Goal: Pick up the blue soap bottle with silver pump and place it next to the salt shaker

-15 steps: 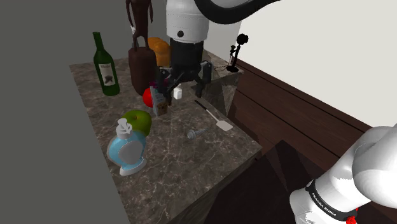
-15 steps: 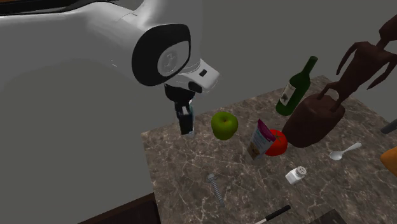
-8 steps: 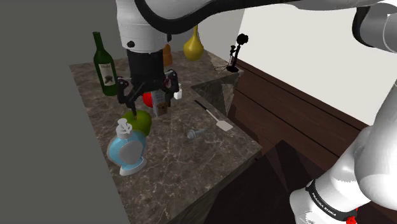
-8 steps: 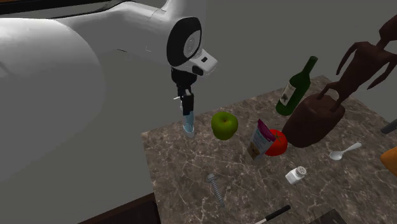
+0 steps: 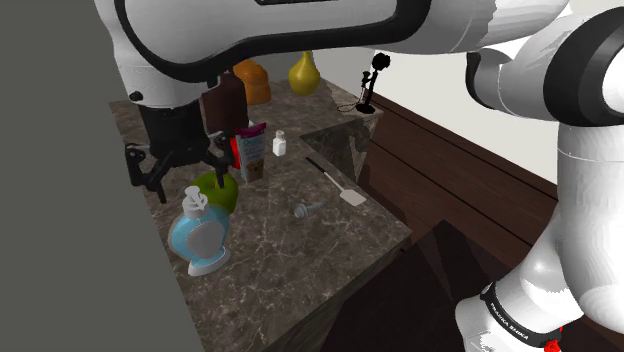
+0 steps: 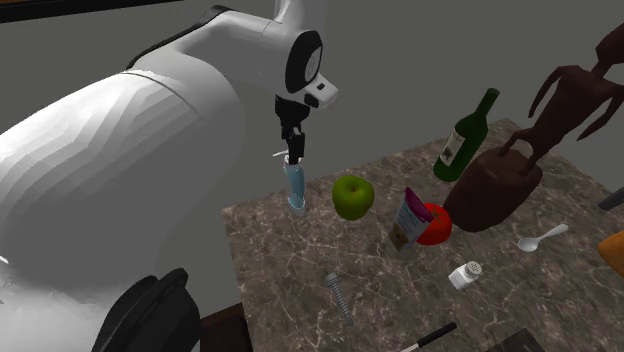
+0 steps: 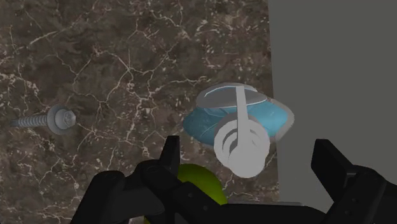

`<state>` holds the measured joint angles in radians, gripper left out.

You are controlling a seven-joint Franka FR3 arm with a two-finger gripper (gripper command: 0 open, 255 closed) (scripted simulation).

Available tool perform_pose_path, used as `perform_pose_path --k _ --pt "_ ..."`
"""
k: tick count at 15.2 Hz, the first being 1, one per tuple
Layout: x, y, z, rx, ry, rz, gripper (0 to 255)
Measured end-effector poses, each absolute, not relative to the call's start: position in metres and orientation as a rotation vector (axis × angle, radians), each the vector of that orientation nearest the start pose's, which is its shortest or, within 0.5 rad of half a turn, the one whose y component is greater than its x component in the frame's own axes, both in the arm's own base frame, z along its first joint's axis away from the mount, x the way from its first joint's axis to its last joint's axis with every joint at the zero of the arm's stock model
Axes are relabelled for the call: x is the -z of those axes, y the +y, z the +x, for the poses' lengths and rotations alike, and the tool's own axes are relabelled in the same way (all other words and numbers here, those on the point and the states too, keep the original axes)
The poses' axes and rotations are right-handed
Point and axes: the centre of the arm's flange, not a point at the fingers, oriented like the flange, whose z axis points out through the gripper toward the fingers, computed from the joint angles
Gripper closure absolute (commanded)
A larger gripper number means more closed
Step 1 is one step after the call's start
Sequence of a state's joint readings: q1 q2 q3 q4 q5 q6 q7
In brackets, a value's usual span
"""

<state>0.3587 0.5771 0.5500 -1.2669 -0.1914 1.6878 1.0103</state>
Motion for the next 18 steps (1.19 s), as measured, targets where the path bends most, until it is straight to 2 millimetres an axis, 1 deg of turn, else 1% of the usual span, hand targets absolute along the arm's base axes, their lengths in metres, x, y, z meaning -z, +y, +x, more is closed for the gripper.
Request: perform_pose_path --k 6,12,13,18 --pt "-0.419 0.481 0.506 -0.203 0.212 -3.132 0" --pt "-0.416 0.482 0.505 -0.202 0.212 -3.131 0" --pt "-0.416 0.482 0.505 -0.202 0.212 -3.131 255" --pt "-0.416 0.482 0.505 -0.202 0.212 -3.131 255"
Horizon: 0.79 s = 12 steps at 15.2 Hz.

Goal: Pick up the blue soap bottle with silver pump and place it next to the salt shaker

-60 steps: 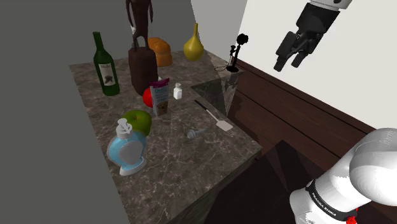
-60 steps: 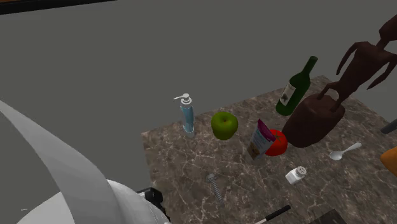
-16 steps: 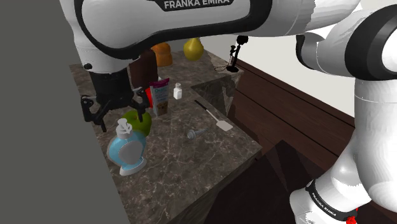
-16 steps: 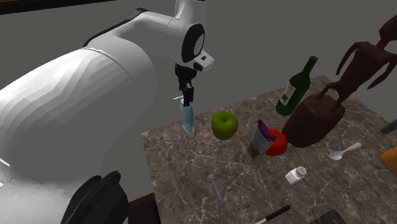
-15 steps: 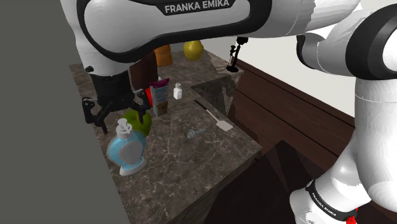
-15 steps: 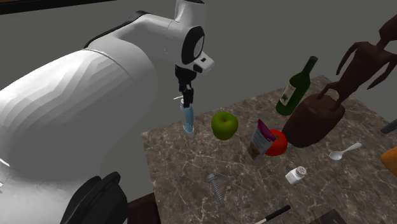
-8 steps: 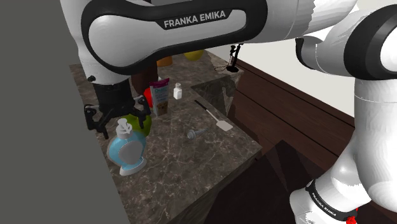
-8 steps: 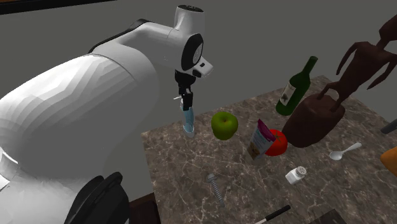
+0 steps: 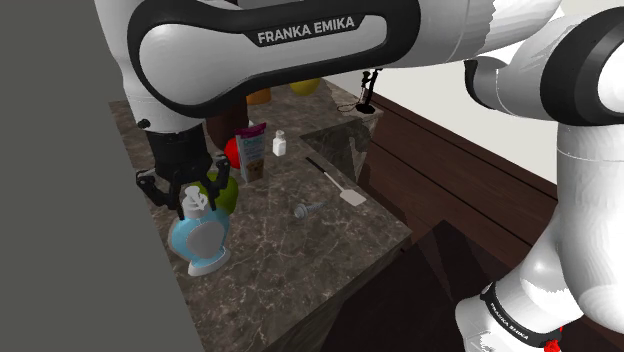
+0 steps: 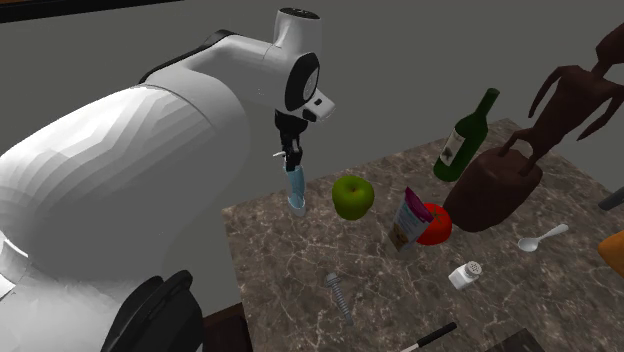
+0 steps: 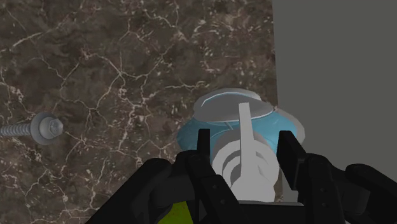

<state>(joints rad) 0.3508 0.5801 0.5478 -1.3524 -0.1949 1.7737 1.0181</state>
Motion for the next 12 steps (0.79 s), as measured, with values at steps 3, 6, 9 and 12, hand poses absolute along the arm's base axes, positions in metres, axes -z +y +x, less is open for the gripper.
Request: perform_pose_path --k 3,6,9,12 --pt "-0.416 0.482 0.505 -0.202 0.212 -3.131 255" --pt "-0.418 0.482 0.504 -0.202 0.212 -3.131 255" --pt "-0.432 0.482 0.505 -0.202 0.212 -3.131 255" --pt "-0.447 0.482 0.505 -0.202 0.212 -3.131 255"
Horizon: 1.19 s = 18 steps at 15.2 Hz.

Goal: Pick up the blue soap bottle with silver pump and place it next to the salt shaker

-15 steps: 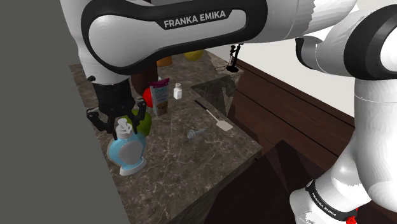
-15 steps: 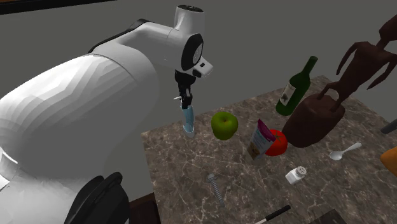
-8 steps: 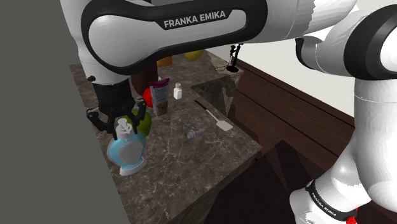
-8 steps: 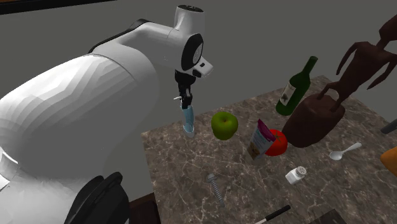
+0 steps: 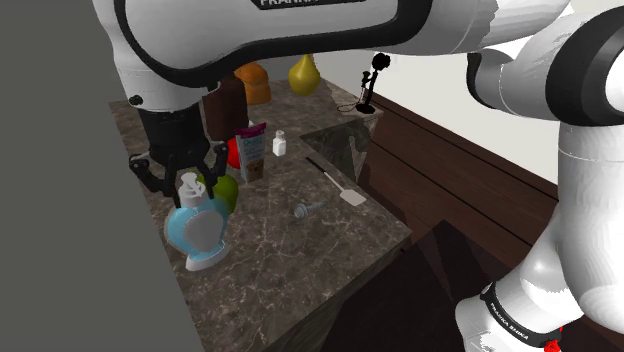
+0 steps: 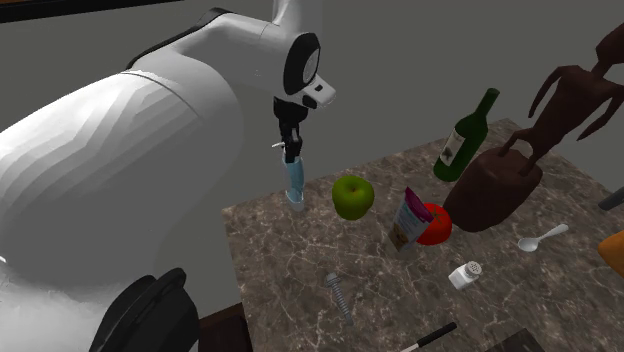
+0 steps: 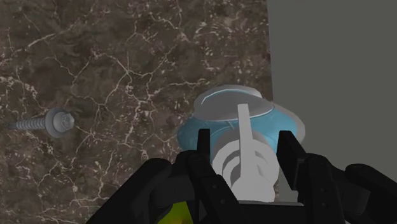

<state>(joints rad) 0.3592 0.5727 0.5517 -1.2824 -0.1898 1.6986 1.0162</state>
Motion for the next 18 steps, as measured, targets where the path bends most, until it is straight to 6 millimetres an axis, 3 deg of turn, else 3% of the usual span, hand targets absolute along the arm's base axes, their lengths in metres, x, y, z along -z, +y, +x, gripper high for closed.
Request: perform_pose_path --k 18 --pt "-0.542 0.481 0.504 -0.202 0.212 -3.131 255"
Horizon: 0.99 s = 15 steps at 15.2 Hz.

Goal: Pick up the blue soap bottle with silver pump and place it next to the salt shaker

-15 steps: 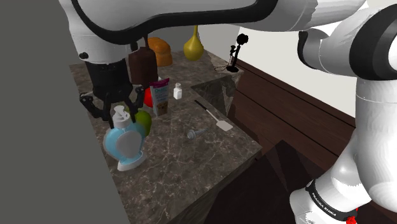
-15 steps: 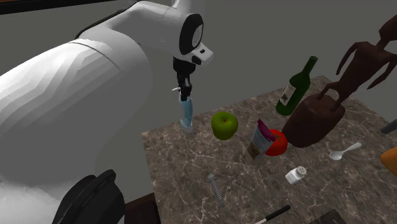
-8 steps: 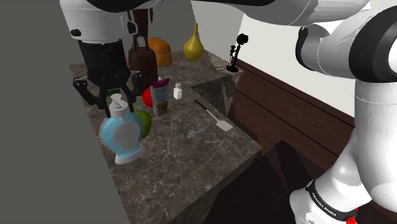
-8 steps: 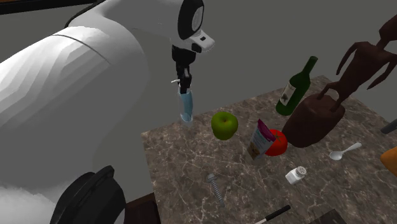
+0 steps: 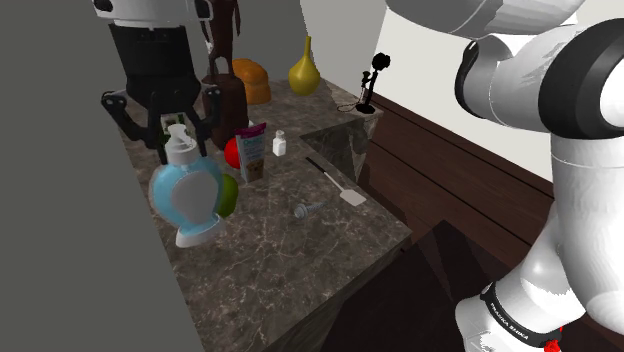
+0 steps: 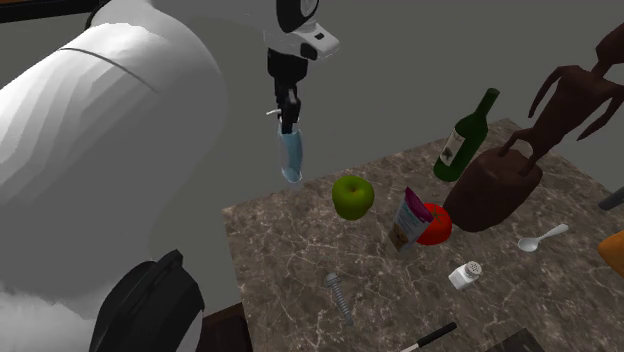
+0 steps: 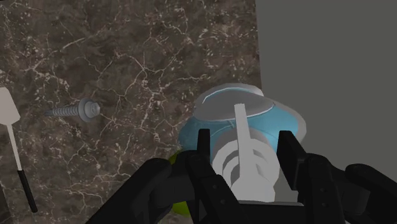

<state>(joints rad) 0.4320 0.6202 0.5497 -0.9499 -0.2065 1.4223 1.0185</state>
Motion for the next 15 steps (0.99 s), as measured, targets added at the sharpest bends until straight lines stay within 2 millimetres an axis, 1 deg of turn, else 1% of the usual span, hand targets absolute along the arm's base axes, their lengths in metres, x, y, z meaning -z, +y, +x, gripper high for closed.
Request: perform_pose_path --k 6,7,9,12,15 --pt "-0.574 0.481 0.506 -0.201 0.211 -3.131 255" --pt "-0.576 0.481 0.506 -0.201 0.212 -3.131 255" --pt "-0.580 0.467 0.510 -0.204 0.212 -3.132 255" --pt "-0.579 0.433 0.525 -0.202 0.213 -3.131 255" --pt "-0.583 0.398 0.541 -0.202 0.213 -3.131 255"
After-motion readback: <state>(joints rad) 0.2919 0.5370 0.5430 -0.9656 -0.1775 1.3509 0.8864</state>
